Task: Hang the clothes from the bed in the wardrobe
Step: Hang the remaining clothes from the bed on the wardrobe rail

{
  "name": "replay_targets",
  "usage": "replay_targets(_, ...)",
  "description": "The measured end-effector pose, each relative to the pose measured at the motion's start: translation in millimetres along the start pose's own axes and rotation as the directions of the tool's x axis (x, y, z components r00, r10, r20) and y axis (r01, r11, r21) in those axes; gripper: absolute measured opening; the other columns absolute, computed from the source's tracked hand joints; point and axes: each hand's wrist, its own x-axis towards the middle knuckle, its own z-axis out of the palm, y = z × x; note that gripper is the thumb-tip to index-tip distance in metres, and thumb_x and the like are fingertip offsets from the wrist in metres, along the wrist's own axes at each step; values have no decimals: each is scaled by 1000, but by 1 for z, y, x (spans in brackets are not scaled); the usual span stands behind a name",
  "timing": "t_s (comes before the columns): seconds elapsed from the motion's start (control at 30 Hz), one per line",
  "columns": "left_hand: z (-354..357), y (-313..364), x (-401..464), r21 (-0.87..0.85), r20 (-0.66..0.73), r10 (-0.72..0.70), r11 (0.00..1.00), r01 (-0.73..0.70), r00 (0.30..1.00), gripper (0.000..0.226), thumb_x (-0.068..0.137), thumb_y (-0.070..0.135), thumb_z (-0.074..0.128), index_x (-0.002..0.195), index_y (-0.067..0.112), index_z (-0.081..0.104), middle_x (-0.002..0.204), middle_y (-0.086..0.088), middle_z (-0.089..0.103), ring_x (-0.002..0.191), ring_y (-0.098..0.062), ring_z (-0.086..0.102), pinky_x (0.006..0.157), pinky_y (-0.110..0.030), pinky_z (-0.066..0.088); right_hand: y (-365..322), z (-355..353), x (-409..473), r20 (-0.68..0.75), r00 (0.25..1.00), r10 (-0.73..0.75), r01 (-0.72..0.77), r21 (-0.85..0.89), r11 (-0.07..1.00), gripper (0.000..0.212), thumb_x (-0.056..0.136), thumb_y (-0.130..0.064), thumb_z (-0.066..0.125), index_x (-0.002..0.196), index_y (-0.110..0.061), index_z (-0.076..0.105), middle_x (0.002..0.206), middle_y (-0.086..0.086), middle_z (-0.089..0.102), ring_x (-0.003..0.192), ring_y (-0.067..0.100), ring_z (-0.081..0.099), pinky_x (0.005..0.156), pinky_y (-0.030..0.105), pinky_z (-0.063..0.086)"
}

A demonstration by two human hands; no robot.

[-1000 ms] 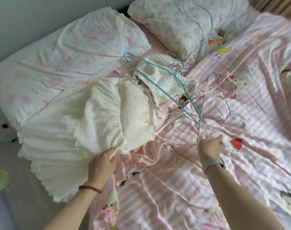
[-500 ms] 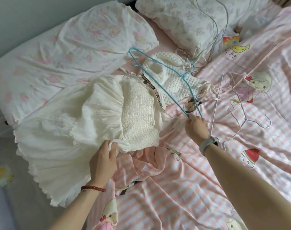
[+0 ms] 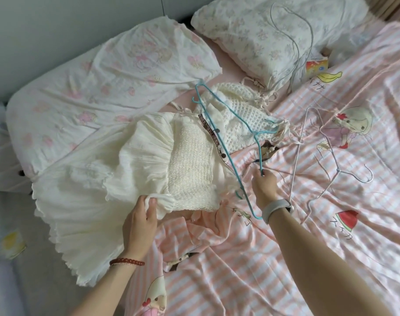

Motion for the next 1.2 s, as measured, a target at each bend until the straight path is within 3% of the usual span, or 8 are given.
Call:
replay_targets(0.13, -20, 0, -5, -26, -25, -11, 1000, 10, 1000, 19, 95, 26, 40, 91, 13, 53, 69, -7, 57, 72, -34, 56, 60, -36, 37, 8, -9, -35, -177, 972, -157, 160, 6, 987, 22, 96, -17, 37, 93, -5, 56, 78, 6, 54, 72, 23, 48, 59, 28, 35)
replay_targets(0.3, -53, -4, -23, 12, 1, -11, 1000, 11, 1000, 20, 94, 26, 45, 92, 12, 59, 75, -8, 63, 75, -33, 58, 63, -38, 42, 13, -26, -90, -257, 948, -189, 233, 155, 960, 34, 93, -18, 46, 59, -17, 38, 53, -2, 38, 49, 8, 35, 44, 8, 32)
replay_targets(0.5, -88, -10, -59, -4, 35, -42, 999, 42, 999, 25, 95, 32, 44, 96, 16, 63, 89, -10, 68, 86, -35, 61, 71, -38, 46, 22, -49, -138, -285, 958, -32, 109, 259, 960, 42, 93, -28, 46, 58, -13, 26, 56, 4, 27, 54, 17, 25, 53, 33, 25)
replay_targets(0.63, -98, -25, -77, 189, 266, -68, 982, 17, 962, 31, 95, 42, 36, 93, 23, 60, 77, 3, 62, 77, -22, 60, 64, -32, 45, 31, -56, -168, -242, 969, -56, 121, 263, 957, 45, 94, -29, 46, 55, -14, 27, 54, 4, 28, 53, 18, 26, 52, 33, 22)
replay_targets(0.77, -82, -38, -101, 336, 454, -85, 938, -82, 887, 31, 96, 34, 33, 117, 27, 55, 117, 1, 57, 106, -18, 54, 84, -31, 44, 61, -60, -193, -191, 974, -123, 172, 267, 948, 43, 93, -27, 47, 54, -16, 32, 53, 5, 31, 52, 16, 32, 49, 28, 26)
replay_targets(0.93, -52, -34, -108, 459, 472, -70, 870, -178, 879, 37, 94, 30, 38, 130, 29, 45, 134, 3, 38, 120, -16, 37, 96, -30, 38, 87, -56, -187, -91, 992, -86, 106, 249, 963, 25, 96, -23, 43, 86, -11, 63, 70, 4, 53, 68, 22, 51, 65, 35, 42)
replay_targets(1.03, -34, -23, -107, 511, 483, -39, 824, -245, 875, 40, 92, 33, 41, 132, 29, 41, 143, 4, 28, 131, -17, 24, 103, -35, 32, 100, -57, -183, -96, 992, -87, 101, 149, 984, 29, 96, -12, 40, 119, -7, 56, 100, 9, 60, 94, 25, 56, 83, 38, 44)
replay_targets(1.2, -3, 5, -78, 455, 475, 85, 828, -327, 876, 38, 93, 30, 40, 131, 25, 43, 140, 6, 34, 129, -16, 27, 101, -34, 32, 96, -59, -164, -17, 997, -79, 81, 163, 983, 30, 86, -1, 43, 114, -8, 51, 96, 7, 53, 85, 22, 50, 75, 32, 41)
